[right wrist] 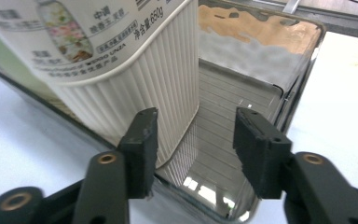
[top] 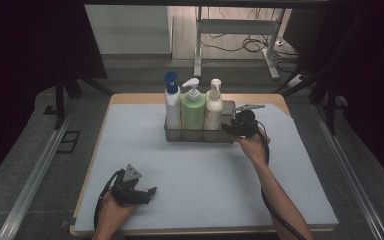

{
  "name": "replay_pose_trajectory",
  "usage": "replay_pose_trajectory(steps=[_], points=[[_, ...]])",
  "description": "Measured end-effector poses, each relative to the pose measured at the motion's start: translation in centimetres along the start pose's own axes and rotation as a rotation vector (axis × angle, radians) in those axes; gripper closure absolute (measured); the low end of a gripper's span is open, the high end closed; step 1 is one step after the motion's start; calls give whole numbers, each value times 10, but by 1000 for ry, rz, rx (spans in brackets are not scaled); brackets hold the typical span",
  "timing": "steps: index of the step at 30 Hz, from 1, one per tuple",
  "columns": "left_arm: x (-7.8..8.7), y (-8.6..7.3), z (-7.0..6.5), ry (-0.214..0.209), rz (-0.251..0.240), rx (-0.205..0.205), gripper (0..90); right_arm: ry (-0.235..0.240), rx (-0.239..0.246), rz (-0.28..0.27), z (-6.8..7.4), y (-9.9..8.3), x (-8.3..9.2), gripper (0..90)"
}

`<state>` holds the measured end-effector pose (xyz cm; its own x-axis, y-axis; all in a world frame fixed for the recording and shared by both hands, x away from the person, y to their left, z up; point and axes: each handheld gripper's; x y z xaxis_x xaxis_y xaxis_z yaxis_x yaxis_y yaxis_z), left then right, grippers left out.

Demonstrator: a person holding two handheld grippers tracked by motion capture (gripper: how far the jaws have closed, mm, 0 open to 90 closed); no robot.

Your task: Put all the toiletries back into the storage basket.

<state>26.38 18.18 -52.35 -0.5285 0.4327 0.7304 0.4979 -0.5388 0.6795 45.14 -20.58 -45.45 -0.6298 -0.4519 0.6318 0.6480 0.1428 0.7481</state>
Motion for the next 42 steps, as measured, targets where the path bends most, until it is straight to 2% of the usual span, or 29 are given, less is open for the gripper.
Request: replay_pose_trajectory(steps=[5, 13, 15, 20, 22, 26, 33, 42], points=[[0, 0, 0, 0, 0, 0, 123, 17, -4, -13, -1, -2, 12, 402], [0, 0, 0, 0, 0, 0, 123, 53, 39, -11, 2, -8, 26, 291], [0, 0, 0, 0, -1, 0, 123, 66, 43, -6, 3, -9, 29, 237], [0, 0, 0, 0, -1, 1, 123, 75, 108, 18, 11, -14, 35, 133], [0, 0, 0, 0, 0, 0, 123, 74, 124, 19, 13, -15, 38, 118], [0, 0, 0, 0, -1, 0, 123, 74, 148, 28, 17, -19, 42, 8], [0, 0, 0, 0, -1, 1, 123, 75, 184, 37, 20, -27, 51, 0], [0, 0, 0, 1, -1, 0, 123, 63, 196, 44, 16, -39, 67, 0]])
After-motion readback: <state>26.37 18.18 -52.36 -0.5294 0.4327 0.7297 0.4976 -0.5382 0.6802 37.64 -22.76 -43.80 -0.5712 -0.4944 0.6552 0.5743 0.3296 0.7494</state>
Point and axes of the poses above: each handheld gripper's, and its own axes: x roughly backward along the jaws, y roughly out of its top, z roughly to its left, and after that the axes turned 9 degrees about -x, right-handed
